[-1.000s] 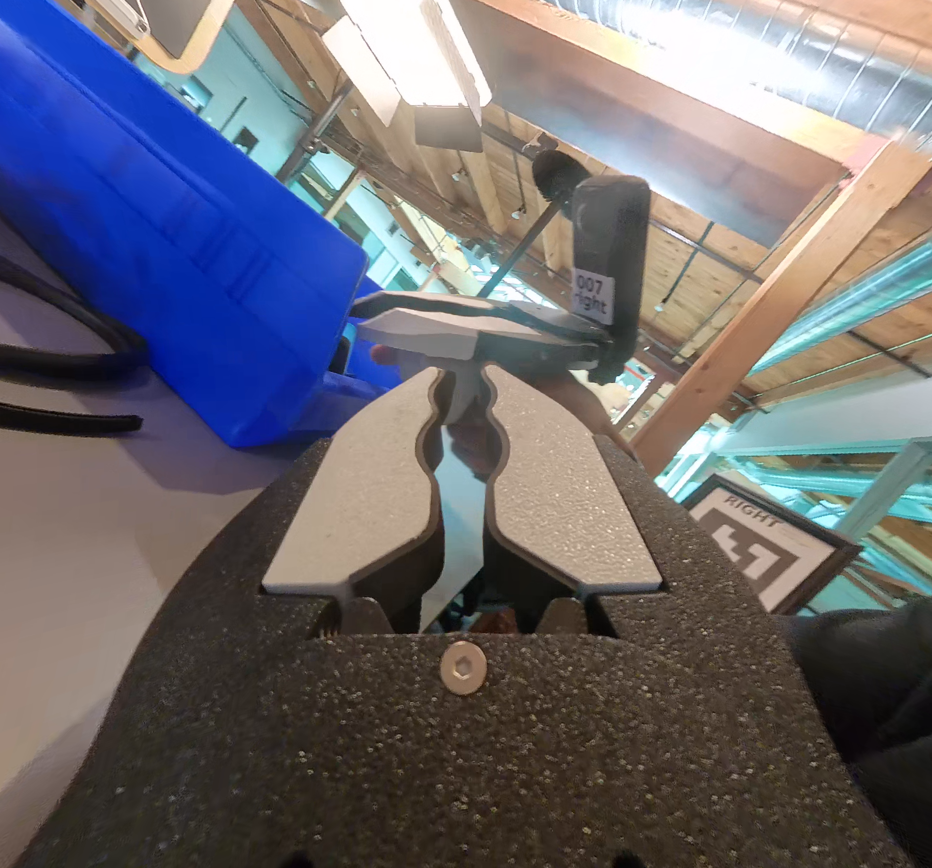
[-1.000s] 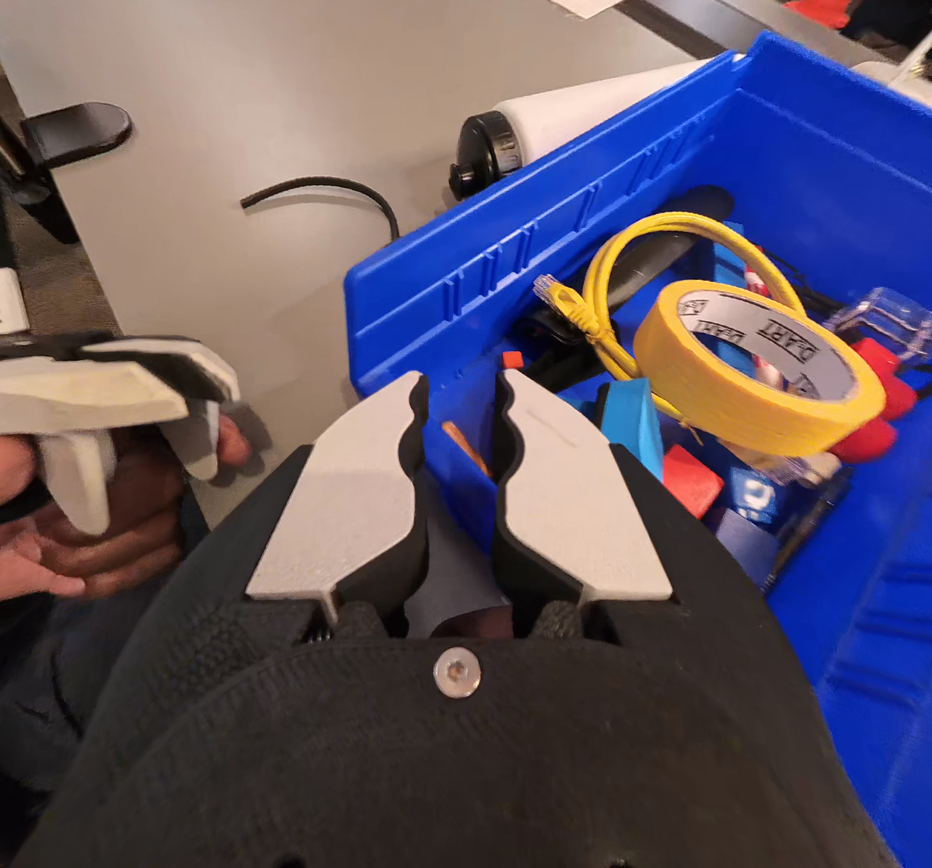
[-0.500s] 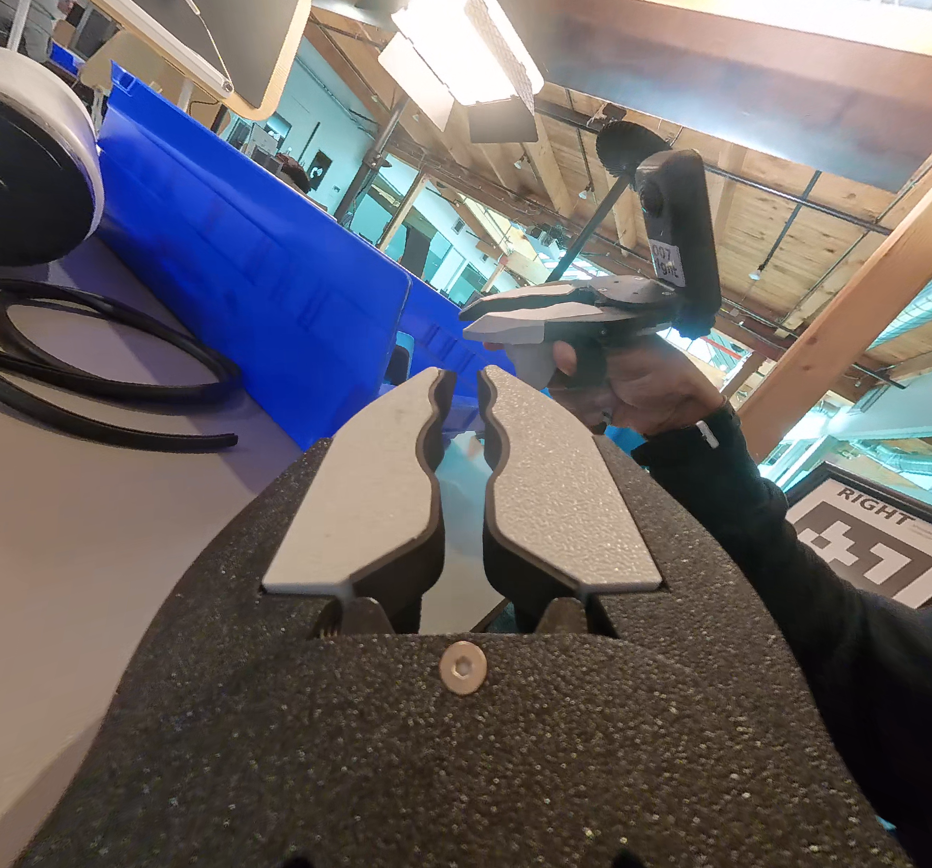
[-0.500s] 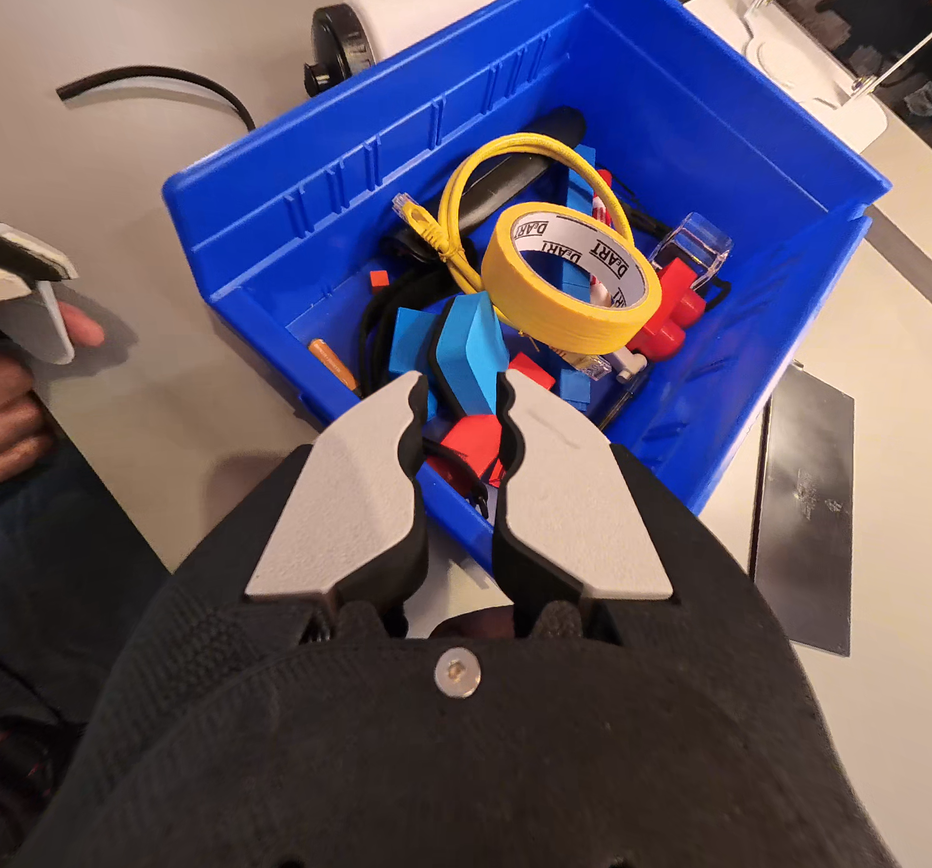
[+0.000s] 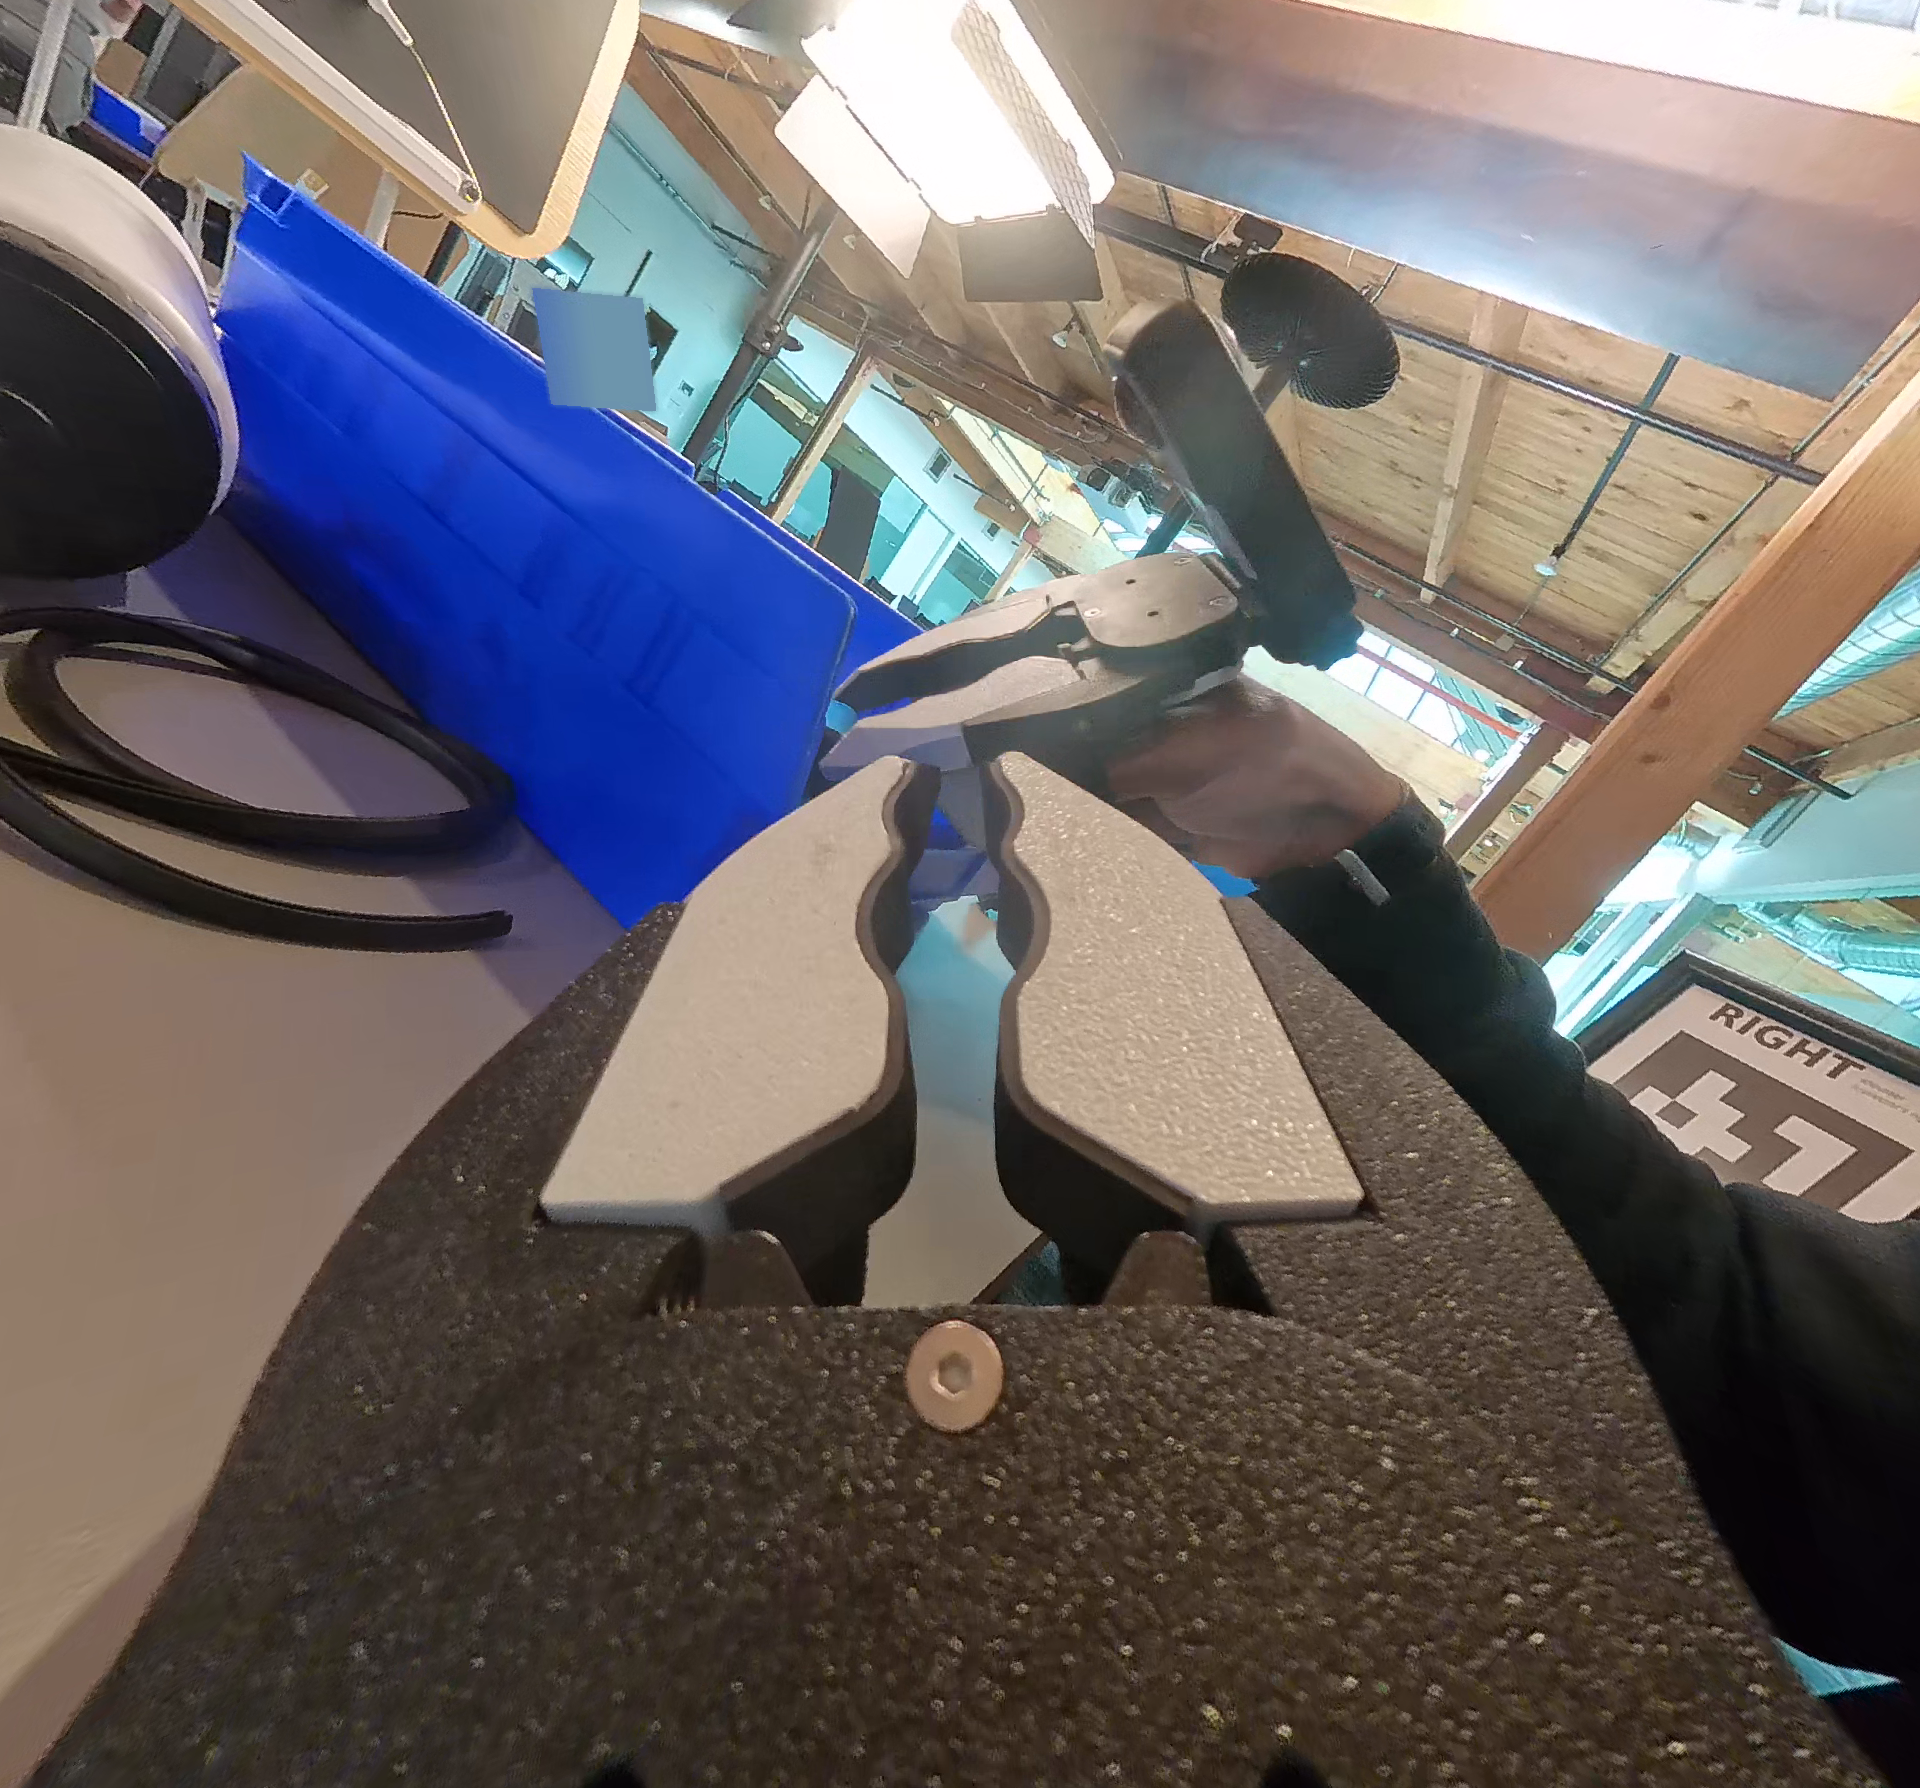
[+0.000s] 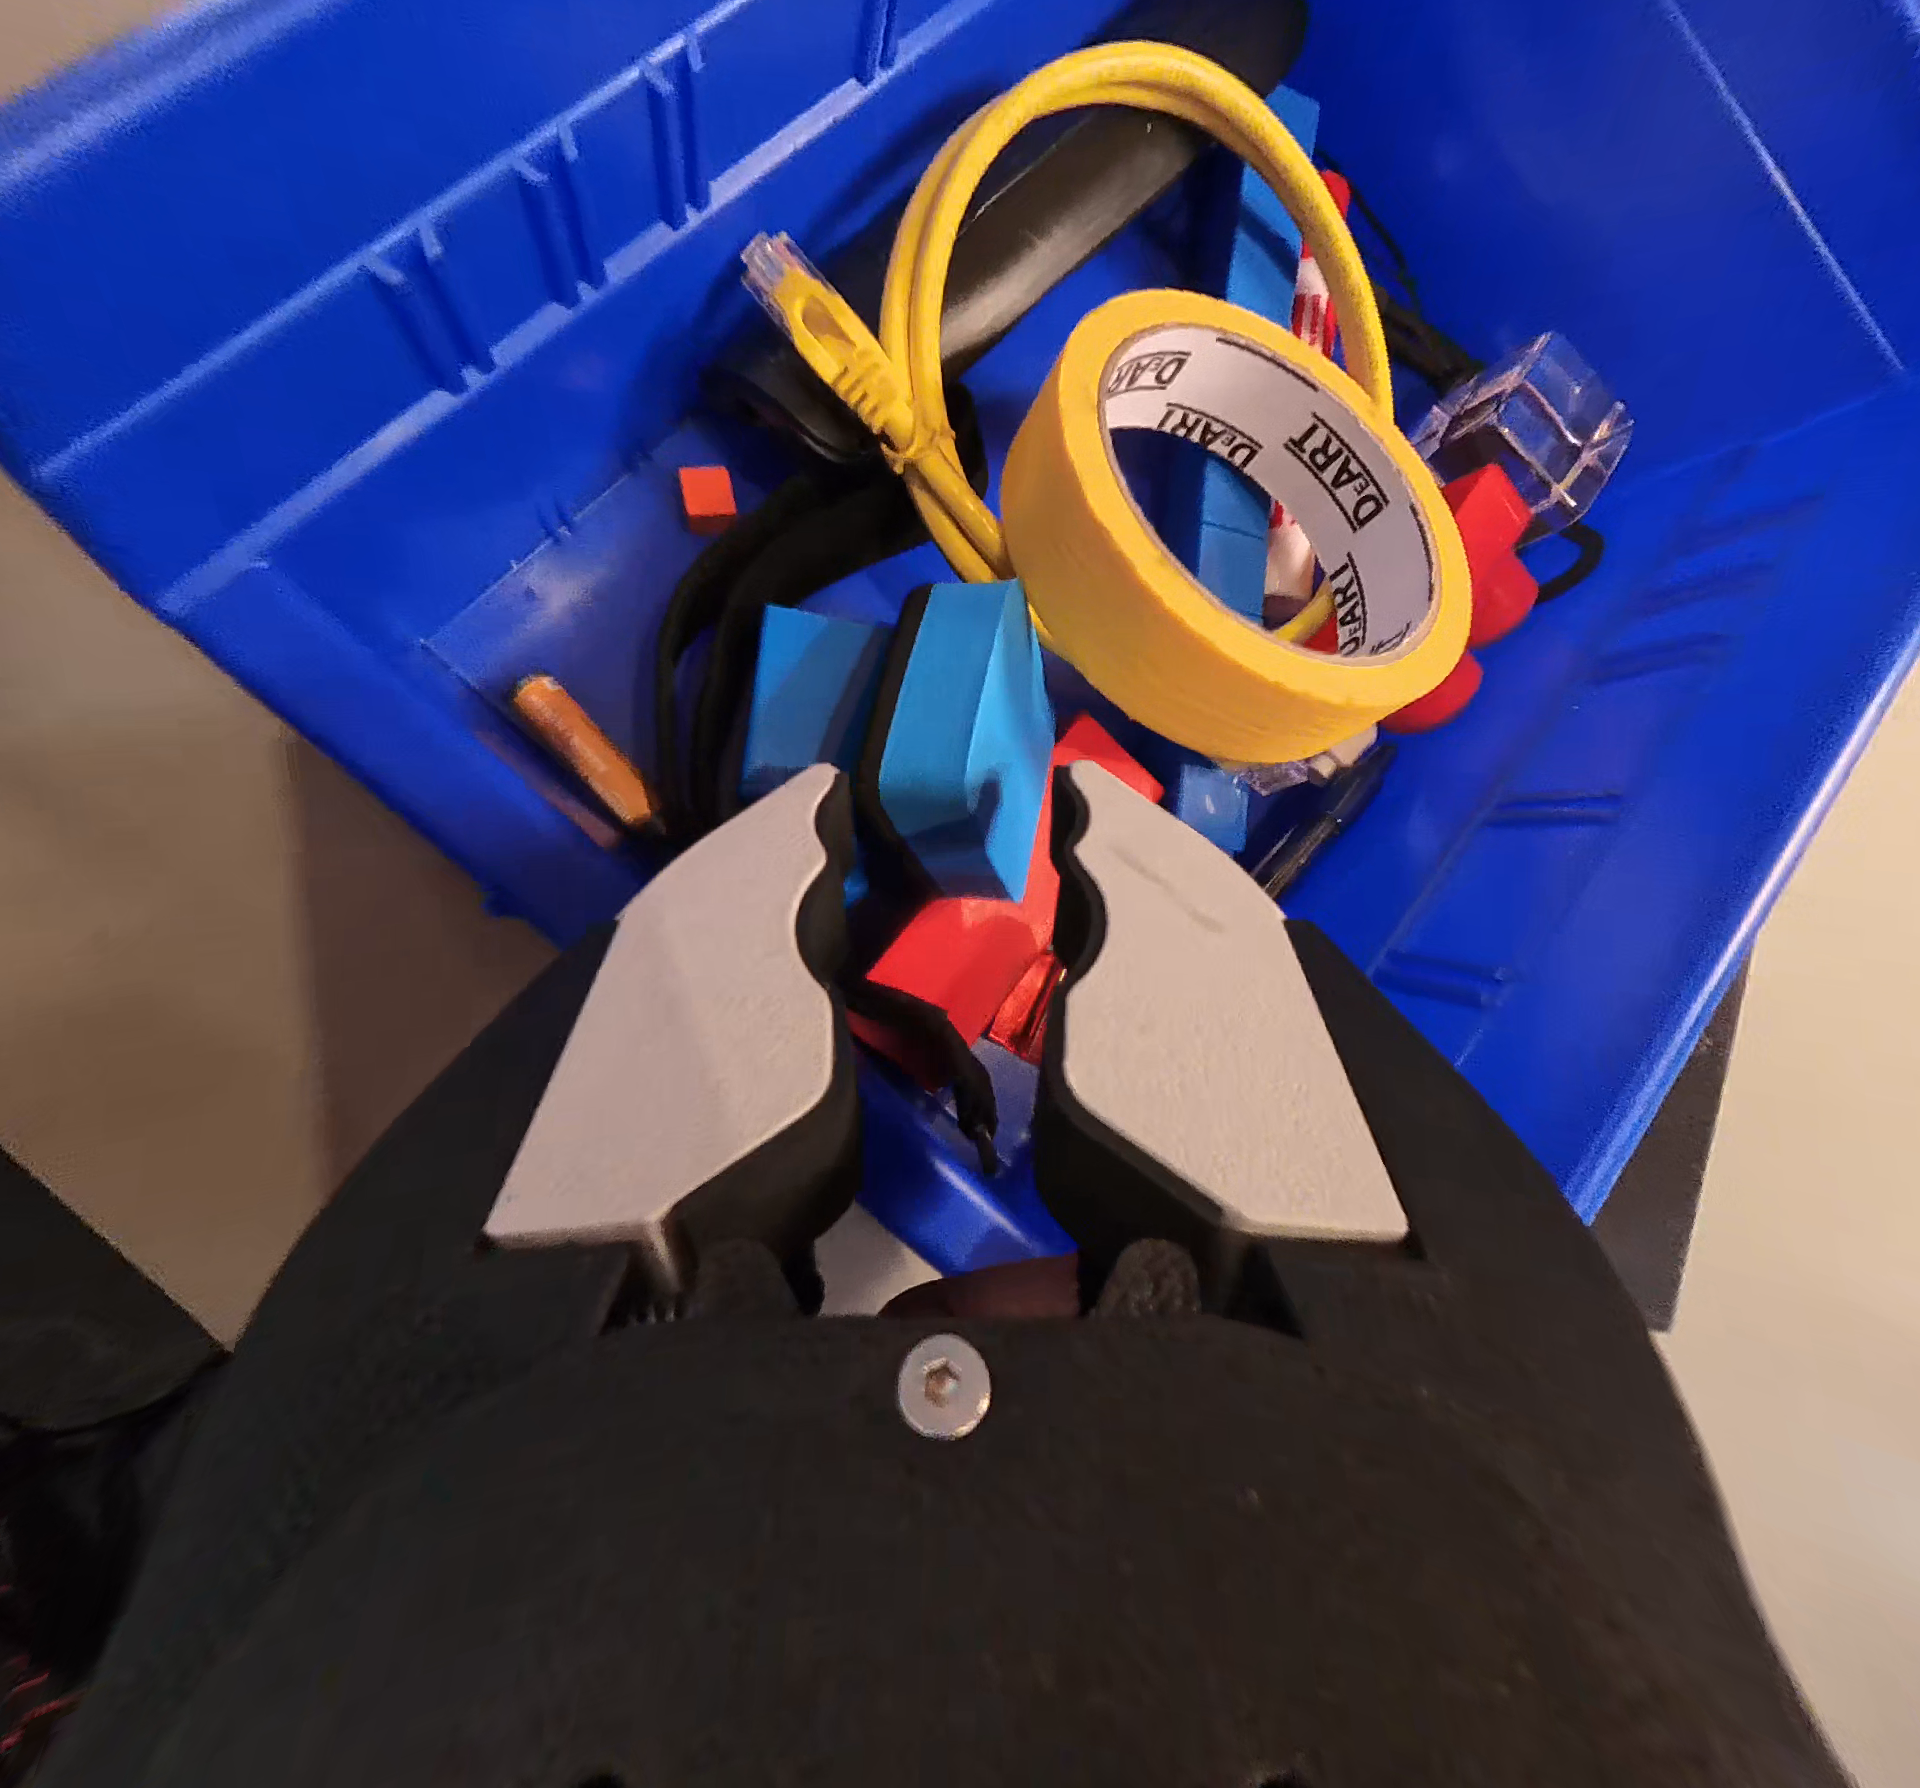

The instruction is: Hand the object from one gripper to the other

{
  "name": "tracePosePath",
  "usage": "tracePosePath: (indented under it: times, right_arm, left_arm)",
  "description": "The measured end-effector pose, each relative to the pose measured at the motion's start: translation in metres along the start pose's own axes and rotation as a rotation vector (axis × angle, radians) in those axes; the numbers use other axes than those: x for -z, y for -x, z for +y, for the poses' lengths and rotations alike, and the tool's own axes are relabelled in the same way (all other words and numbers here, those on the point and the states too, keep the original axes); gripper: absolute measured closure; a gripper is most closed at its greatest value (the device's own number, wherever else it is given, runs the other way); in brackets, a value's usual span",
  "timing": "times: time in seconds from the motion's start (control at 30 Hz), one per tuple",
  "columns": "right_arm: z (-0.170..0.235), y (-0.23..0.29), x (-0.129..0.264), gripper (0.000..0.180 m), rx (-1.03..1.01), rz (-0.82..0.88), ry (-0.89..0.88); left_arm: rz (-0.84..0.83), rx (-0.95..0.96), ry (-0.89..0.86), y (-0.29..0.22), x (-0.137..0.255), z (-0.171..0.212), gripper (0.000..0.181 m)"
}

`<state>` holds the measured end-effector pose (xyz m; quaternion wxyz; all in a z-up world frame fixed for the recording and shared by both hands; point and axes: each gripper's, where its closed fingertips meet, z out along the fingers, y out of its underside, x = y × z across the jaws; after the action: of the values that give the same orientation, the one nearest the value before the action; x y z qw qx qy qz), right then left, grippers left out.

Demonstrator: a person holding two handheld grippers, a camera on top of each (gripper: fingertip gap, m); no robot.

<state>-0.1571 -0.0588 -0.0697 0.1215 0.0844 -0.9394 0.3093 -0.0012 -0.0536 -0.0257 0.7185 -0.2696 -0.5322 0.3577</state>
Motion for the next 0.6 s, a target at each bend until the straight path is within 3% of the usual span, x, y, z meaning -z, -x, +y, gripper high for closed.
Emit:
tracePosePath:
  times: [0.17,0.3,0.5,0.6]
  right_arm:
    - [-0.001,-0.001,-0.002,0.157,-0.012,-0.006,0.001]
    - [-0.015,0.0,0.017,0.158,-0.093,-0.022,-0.205]
    - [-0.04,0.061,0.093,0.158,-0.353,-0.534,-0.704]
    - [-0.043,0.09,0.122,0.158,-0.489,-0.812,-0.842]
  left_arm:
    - [0.009,0.002,0.0,-0.002,0.0,-0.001,0.17]
    - [0.025,0.007,-0.001,-0.005,0.0,-0.002,0.17]
    - [0.105,0.043,0.008,-0.014,-0.003,0.0,0.165]
    - [0.188,0.127,-0.023,-0.025,-0.006,0.0,0.154]
